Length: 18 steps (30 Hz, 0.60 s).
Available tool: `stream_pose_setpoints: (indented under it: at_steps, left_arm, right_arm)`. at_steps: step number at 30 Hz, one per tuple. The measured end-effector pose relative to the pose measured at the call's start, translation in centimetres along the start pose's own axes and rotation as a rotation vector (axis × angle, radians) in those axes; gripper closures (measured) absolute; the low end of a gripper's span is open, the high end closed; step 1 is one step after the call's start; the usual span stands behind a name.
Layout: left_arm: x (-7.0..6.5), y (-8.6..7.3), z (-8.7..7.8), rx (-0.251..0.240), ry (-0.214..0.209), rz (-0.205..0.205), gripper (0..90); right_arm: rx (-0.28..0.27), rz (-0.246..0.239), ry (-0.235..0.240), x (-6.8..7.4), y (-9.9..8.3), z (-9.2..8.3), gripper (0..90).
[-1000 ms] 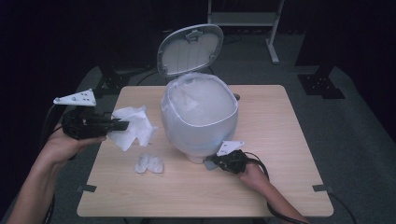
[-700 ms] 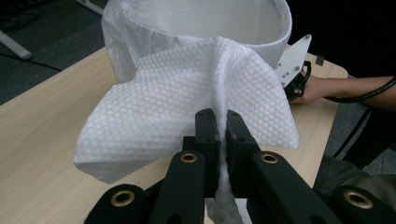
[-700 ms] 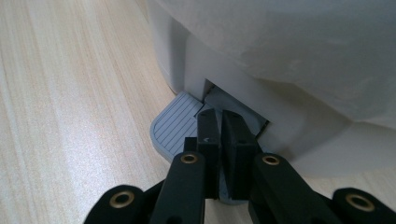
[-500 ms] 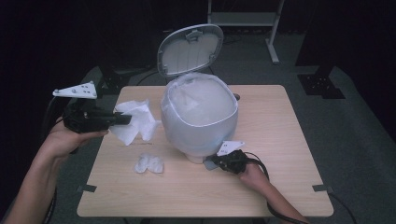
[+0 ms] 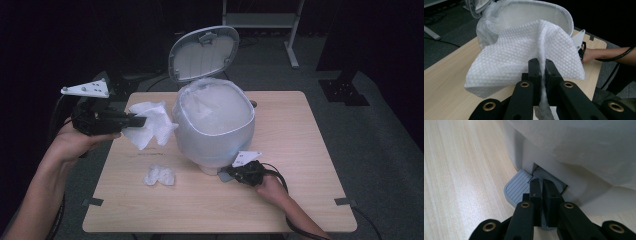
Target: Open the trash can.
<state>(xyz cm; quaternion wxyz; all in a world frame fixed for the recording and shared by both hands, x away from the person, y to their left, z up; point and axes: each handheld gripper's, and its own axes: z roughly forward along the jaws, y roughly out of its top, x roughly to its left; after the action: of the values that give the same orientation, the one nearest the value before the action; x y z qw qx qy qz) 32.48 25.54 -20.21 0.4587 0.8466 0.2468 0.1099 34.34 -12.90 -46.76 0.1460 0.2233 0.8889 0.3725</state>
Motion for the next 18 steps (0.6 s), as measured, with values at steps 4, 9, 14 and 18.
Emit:
stream_pose_setpoints:
  at_steps: [4, 9, 14, 18]
  left_arm:
    - [-0.1, 0.5, 0.1, 0.006, -0.001, 0.006, 86.2]
    - [-0.4, 1.2, 0.3, 0.008, -0.002, 0.013, 86.2]
    - [-0.4, 1.8, 0.4, 0.013, -0.002, 0.021, 86.1]
    - [-0.3, 2.3, 0.6, 0.016, 0.000, 0.023, 86.1]
  right_arm:
    - [0.000, 0.000, -0.001, 0.0, 0.0, 0.0, 85.8]
    - [-0.003, -0.002, -0.002, 0.0, 0.0, 0.0, 85.8]
    - [-0.004, -0.002, -0.002, 0.0, 0.0, 0.0, 85.8]
    - [-0.004, -0.004, -0.002, 0.0, -0.1, 0.0, 85.8]
